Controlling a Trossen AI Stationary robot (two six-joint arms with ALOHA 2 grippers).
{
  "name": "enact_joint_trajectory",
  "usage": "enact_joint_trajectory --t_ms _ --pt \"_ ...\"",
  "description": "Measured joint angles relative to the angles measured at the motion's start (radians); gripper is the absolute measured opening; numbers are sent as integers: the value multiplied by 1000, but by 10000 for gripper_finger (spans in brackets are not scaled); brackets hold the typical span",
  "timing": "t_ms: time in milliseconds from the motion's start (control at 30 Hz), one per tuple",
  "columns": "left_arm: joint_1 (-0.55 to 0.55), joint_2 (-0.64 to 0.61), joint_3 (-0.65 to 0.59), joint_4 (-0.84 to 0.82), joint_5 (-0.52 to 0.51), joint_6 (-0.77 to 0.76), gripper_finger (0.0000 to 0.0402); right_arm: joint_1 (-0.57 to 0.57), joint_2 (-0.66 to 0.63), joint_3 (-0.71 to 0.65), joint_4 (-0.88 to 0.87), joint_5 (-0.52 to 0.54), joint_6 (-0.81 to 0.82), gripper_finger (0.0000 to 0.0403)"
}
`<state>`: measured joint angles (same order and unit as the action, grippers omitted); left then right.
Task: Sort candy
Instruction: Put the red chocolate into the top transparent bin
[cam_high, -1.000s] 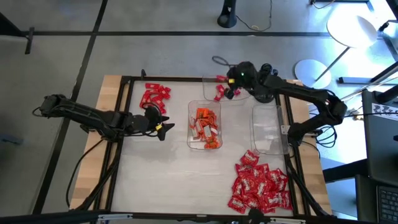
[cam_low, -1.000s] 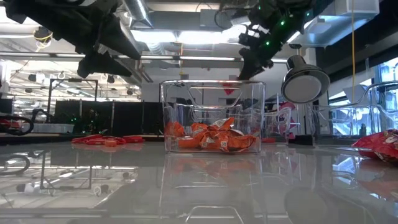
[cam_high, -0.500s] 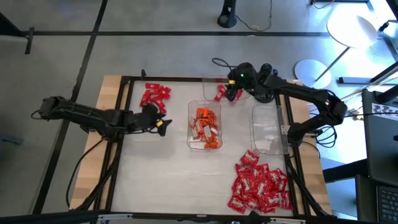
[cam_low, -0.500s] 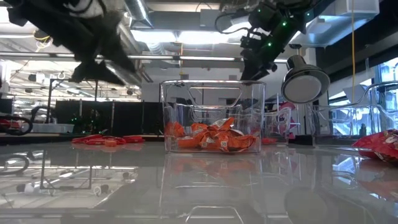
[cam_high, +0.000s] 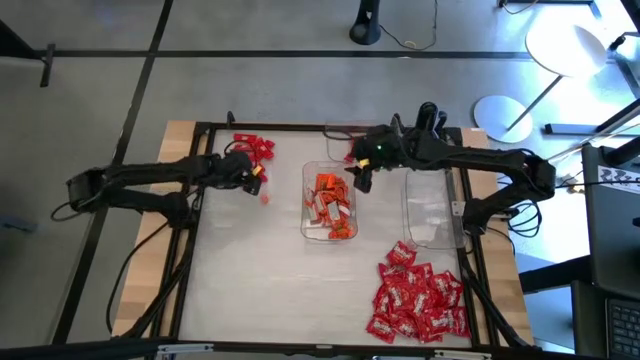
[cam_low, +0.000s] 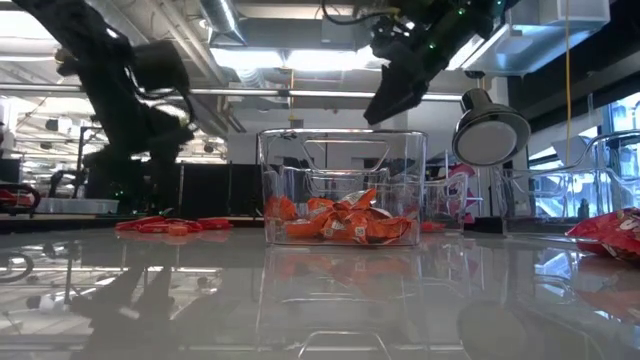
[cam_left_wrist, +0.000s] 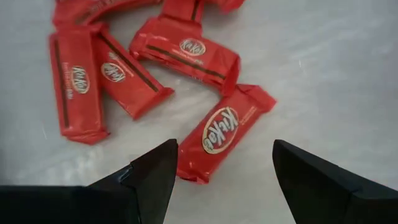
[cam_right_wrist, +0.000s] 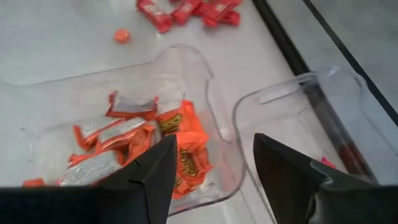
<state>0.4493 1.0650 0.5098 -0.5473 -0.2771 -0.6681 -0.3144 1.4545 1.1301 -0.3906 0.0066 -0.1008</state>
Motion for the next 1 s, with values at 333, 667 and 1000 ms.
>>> enact_joint_trajectory --t_ms 333,667,1000 --pt "102 190 37 116 58 304 253 27 50 0 -4 0 -20 212" --pt "104 334 42 128 76 388 253 27 77 0 -26 -4 -12 212" --pt "111 345 41 137 122 391 242 27 77 0 -26 -8 -12 211"
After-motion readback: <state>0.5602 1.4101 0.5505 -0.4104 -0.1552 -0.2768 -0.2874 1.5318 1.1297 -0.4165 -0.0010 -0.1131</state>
